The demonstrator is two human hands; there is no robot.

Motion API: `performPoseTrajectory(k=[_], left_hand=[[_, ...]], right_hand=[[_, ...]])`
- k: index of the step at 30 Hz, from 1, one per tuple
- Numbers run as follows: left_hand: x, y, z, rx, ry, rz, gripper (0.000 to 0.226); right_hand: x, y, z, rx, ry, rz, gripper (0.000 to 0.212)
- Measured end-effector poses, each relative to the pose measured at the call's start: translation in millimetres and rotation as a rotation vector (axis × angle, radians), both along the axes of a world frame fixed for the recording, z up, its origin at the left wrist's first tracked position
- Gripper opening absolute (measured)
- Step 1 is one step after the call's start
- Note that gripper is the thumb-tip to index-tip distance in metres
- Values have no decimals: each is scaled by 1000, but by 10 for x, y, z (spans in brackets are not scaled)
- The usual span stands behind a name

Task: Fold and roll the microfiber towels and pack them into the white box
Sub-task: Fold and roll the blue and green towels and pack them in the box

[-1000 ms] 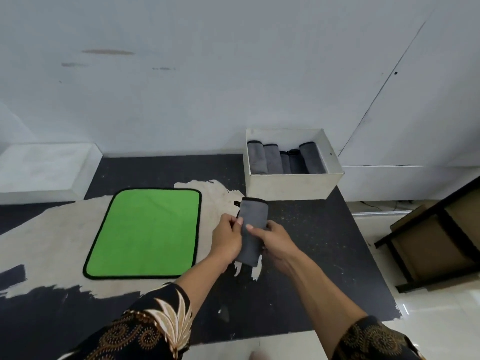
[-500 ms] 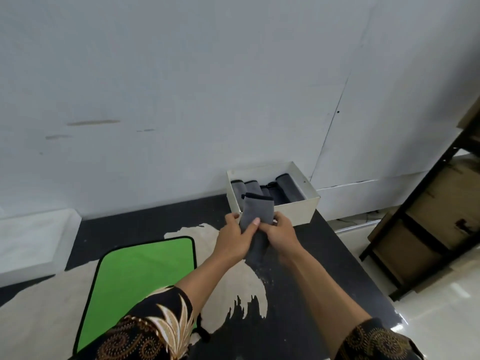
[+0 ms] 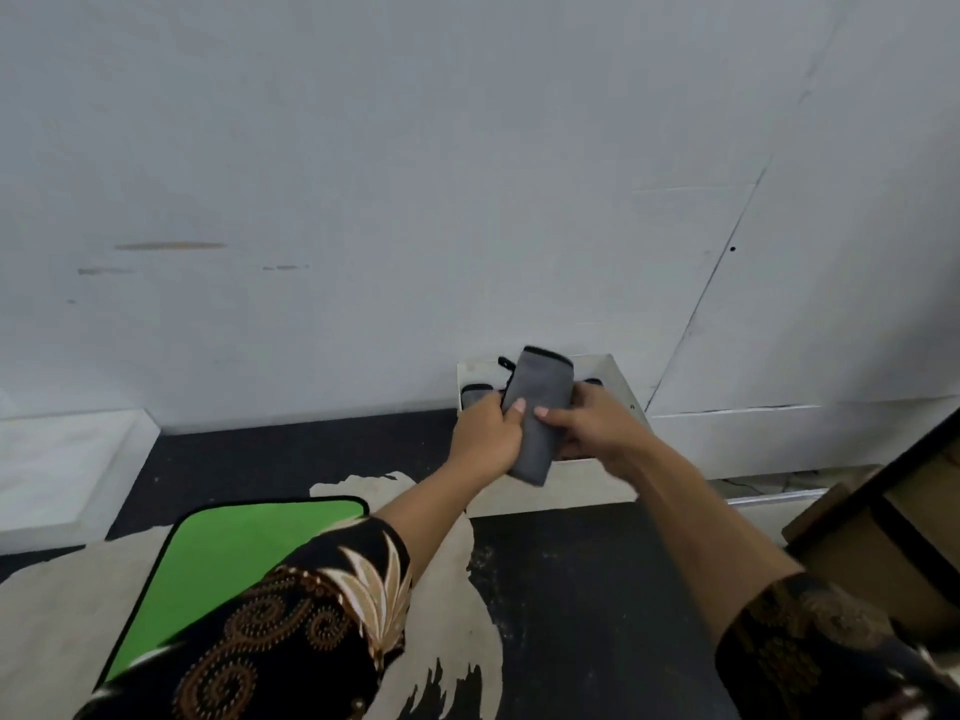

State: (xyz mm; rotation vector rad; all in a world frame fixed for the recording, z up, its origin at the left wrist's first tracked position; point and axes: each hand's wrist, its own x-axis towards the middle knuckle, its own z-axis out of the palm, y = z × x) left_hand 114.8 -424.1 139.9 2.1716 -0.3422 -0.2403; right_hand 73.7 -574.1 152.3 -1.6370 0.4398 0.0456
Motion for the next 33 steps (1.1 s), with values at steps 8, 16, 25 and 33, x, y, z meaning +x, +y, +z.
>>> performPoseTrajectory(k=[8,16,25,33], left_hand=[[791,-1022,-109,71,252,-21,18],[977,-1305,-848,357,307,-7,15],[1115,-1467,-1112,562,370,-157,27],[1054,-1377,-1127,211,629,-30,57]], right_hand=[[959,-1037,-260,-615,67,-53,49],[1107,-1233,-951,-888,207,206,54],[1157,-1218,-1256,-1201,167,278,30],[1171,-1124,-1315,-919,218,194,36]])
